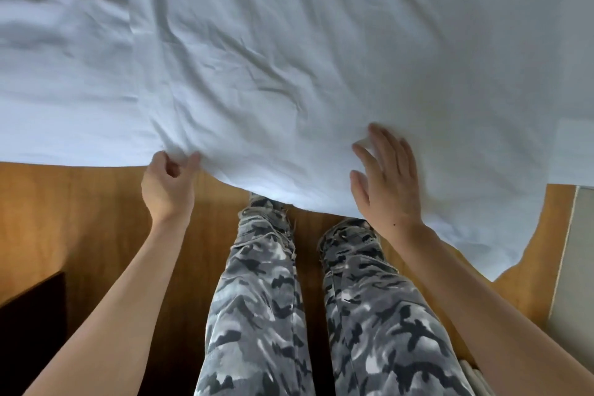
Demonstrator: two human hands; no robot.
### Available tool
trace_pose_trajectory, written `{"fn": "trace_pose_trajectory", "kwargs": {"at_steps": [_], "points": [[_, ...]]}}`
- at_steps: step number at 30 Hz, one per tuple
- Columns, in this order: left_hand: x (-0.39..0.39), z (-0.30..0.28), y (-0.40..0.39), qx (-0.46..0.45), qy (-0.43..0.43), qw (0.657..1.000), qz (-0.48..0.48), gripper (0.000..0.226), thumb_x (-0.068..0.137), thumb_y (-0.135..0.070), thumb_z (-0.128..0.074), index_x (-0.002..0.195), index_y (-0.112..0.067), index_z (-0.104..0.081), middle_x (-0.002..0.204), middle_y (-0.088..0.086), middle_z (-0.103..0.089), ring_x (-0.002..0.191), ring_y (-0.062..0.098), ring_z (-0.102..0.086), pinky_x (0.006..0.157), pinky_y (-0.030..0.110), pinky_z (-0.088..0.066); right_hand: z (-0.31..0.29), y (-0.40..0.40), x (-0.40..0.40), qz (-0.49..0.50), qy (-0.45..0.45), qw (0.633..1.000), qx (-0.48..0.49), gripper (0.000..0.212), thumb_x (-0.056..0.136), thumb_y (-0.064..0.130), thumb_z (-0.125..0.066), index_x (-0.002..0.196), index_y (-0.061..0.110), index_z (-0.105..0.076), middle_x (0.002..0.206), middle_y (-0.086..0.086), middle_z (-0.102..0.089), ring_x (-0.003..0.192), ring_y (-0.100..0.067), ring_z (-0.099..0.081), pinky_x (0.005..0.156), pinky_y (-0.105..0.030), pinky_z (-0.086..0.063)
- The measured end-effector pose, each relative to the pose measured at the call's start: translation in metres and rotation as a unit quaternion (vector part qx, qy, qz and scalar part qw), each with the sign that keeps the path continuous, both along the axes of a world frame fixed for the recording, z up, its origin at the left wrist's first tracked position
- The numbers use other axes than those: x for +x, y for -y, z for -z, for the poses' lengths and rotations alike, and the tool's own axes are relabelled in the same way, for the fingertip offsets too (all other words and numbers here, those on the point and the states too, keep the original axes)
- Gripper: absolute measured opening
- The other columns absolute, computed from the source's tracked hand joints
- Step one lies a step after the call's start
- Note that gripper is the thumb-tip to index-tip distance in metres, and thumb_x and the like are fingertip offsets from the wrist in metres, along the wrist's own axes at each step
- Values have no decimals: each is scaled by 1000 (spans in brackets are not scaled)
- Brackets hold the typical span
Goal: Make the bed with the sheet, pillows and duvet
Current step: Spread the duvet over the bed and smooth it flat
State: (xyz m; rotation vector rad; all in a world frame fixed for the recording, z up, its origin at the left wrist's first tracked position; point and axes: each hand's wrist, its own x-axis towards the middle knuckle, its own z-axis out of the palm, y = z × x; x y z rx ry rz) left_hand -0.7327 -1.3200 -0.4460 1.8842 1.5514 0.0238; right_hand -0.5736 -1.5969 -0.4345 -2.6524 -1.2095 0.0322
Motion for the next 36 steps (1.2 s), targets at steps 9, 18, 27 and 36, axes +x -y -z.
{"fn": "trace_pose_trajectory", "kwargs": {"at_steps": [9,18,27,36], "points": [[-48,-2,-23,-67,-22,997,-11,41,98,-34,-52,73,-1,-52,73,7,-50,65,22,-44,56,30,-34,-17,-30,25,11,3,1000,22,38,97,27,-49,130,10,-41,146,-25,-38,137,-37,-30,115,-50,-24],[-107,11,15,-60,-161,980,-102,21,98,-10,-51,116,-6,-61,116,16,-64,105,33,-60,88,46,-50,-22,-149,166,250,-63,964,-72,58,98,37,-34,151,14,-24,159,-18,-15,147,-33,-11,119,-47,-7],[6,-13,-61,174,83,981,32,26,88,0,-47,111,-5,-59,109,10,-59,97,23,-57,73,26,-45,27,-239,-37,-206,-55,973,-90,58,99,44,-35,148,14,-35,156,-11,-27,146,-31,-20,117,-50,-19],[66,-38,-193,287,108,905,295,38,82,0,-54,120,-1,-58,132,25,-51,118,39,-48,100,43,-41,-8,-287,-57,-286,-81,955,-1,43,98,33,-41,135,12,-49,145,-13,-46,135,-27,-40,115,-45,-27]]}}
